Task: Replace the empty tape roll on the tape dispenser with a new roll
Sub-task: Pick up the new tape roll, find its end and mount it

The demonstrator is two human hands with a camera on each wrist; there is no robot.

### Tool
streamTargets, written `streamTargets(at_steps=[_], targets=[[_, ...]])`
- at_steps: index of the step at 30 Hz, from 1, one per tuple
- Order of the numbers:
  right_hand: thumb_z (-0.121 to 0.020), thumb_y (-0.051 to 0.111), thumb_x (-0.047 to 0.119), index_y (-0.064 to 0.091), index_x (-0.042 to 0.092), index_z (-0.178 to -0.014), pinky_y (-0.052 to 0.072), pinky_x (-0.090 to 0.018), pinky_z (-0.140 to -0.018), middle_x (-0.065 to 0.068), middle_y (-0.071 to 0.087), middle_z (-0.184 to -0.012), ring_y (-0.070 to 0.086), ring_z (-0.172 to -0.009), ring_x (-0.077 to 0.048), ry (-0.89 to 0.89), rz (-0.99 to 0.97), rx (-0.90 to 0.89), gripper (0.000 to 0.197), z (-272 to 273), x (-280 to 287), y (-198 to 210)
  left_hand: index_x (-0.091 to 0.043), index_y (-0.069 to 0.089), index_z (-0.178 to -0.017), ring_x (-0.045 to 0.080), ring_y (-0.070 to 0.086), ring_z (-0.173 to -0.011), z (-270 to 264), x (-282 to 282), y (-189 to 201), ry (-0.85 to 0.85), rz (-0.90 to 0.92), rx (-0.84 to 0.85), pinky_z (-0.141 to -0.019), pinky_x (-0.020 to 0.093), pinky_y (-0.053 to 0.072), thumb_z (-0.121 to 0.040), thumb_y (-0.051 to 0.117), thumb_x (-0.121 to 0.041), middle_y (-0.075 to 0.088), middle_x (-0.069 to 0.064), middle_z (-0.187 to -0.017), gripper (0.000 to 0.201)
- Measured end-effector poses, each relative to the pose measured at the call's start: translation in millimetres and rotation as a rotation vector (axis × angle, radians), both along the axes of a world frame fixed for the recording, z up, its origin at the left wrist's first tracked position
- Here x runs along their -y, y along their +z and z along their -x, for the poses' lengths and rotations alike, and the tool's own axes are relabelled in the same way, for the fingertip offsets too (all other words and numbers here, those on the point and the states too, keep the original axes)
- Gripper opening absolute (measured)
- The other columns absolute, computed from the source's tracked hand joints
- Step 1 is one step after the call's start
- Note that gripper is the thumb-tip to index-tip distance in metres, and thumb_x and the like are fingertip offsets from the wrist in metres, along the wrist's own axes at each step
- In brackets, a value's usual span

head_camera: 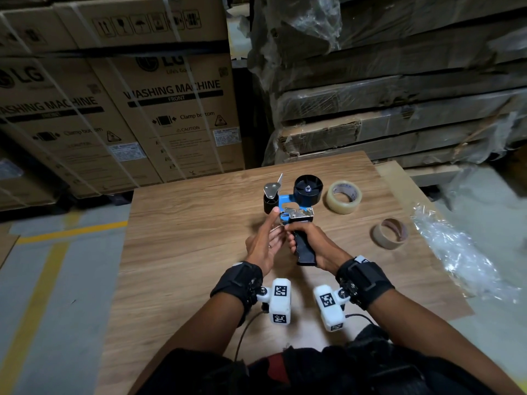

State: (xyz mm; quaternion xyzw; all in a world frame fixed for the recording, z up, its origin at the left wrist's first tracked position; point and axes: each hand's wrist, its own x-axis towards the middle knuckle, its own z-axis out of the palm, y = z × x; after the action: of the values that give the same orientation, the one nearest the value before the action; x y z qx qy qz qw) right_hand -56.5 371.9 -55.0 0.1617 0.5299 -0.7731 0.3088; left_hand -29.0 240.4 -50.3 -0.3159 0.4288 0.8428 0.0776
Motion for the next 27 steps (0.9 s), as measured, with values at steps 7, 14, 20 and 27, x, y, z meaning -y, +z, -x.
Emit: streamTargets(at_steps=[7,14,20,27], targets=[[-0.087,0.062,0.004,0.067,0.000,-0.099,0.048,-0.023,-0.046,-0.011,0.063,-0.067,0.058,-0.051,-0.016,-0.001,-0.150,-0.007,0.014,-12,-2,-20,-0.004,0.063,-0.121,0.028,0.070,-0.107,6,46,-25,-0.043,0.196,0.053,-0.101,0.042,0.054,-0.082,0.074,-0.052,0.070,0.017,-0.115,0.063],[-0.082,0.064,0.004,0.063,-0.002,-0.083,0.051,-0.025,-0.047,-0.018,0.068,-0.069,0.059,-0.053,-0.021,0.037,-0.220,0.079,0.006,-24,4,-48,-0.003,0.069,-0.111,0.025,0.073,-0.097,14,84,-45,-0.028,0.348,0.065,-0.086,0.035,0.058,-0.083,0.077,-0.041,0.074,0.016,-0.109,0.048],[-0.084,0.064,0.006,0.064,-0.001,-0.085,0.053,-0.025,-0.049,-0.019,0.068,-0.073,0.061,-0.052,-0.020,0.054,-0.218,0.098,0.008,-27,11,-67,-0.005,0.072,-0.108,0.024,0.074,-0.096,13,92,-55,-0.089,0.440,0.022,-0.092,0.042,0.059,-0.082,0.077,-0.044,0.077,0.010,-0.100,0.047],[-0.088,0.062,0.004,0.064,-0.002,-0.084,0.053,-0.025,-0.047,-0.018,0.066,-0.072,0.062,-0.049,-0.020,0.076,-0.200,0.113,0.007,-26,11,-81,-0.007,0.073,-0.105,0.022,0.073,-0.090,15,89,-55,-0.126,0.445,-0.009,-0.088,0.039,0.058,-0.086,0.074,-0.042,0.077,0.009,-0.097,0.040]])
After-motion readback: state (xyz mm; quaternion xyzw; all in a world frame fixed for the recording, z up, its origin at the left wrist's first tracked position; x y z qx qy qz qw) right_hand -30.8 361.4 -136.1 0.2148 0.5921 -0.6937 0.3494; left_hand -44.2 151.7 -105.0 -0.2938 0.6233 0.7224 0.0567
